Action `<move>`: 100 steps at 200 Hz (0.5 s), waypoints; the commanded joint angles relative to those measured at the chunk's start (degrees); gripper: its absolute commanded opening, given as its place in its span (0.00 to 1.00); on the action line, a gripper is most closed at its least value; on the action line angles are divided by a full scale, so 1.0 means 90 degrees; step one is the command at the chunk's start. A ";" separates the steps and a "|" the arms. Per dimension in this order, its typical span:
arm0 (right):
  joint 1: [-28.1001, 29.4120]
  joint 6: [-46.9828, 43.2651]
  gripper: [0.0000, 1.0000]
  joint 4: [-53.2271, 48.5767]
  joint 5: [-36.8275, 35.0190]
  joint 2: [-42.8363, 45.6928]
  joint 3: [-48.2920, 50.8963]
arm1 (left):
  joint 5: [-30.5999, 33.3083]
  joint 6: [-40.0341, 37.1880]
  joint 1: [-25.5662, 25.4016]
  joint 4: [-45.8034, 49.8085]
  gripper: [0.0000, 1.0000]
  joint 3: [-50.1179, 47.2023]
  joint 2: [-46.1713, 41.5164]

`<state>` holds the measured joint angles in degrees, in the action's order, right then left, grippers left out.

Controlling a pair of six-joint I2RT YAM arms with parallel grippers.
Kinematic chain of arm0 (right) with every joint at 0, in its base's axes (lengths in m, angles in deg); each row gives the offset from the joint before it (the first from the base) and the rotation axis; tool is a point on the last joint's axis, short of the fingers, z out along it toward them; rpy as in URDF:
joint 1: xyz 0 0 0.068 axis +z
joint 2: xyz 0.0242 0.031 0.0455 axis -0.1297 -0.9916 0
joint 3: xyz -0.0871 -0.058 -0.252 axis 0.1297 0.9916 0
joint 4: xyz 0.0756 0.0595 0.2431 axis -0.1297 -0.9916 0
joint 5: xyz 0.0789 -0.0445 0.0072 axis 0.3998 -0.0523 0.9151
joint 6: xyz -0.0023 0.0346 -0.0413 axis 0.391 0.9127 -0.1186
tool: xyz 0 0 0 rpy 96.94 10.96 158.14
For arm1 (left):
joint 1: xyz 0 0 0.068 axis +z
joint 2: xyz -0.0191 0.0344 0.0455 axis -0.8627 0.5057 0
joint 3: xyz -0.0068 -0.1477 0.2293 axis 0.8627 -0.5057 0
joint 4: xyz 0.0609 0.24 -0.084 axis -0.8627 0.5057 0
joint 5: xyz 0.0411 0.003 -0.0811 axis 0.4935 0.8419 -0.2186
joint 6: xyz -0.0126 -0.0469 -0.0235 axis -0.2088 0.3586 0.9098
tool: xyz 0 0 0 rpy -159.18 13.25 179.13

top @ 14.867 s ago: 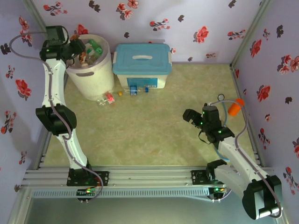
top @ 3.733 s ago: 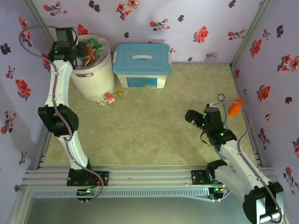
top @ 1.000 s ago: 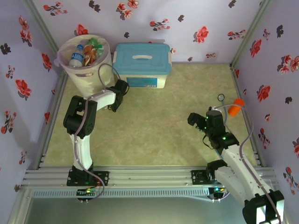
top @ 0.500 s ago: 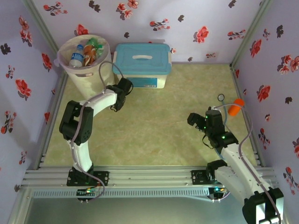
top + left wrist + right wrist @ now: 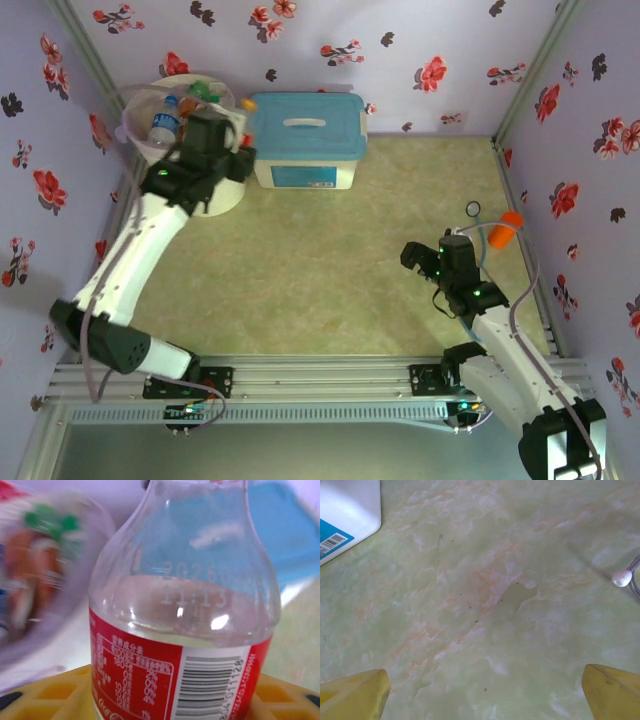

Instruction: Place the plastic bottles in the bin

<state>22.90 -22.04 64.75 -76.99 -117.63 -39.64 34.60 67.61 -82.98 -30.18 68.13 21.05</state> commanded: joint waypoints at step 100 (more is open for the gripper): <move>-0.0063 -0.0025 0.99 0.0350 -0.0013 0.0032 0.0255 | -0.2691 0.1103 0.3624 0.1313 0.01 0.3587 0.2256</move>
<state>22.81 -22.06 67.16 -76.96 -118.37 -38.06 13.42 78.30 -53.25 -24.63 94.60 36.83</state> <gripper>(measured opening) 0.992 0.512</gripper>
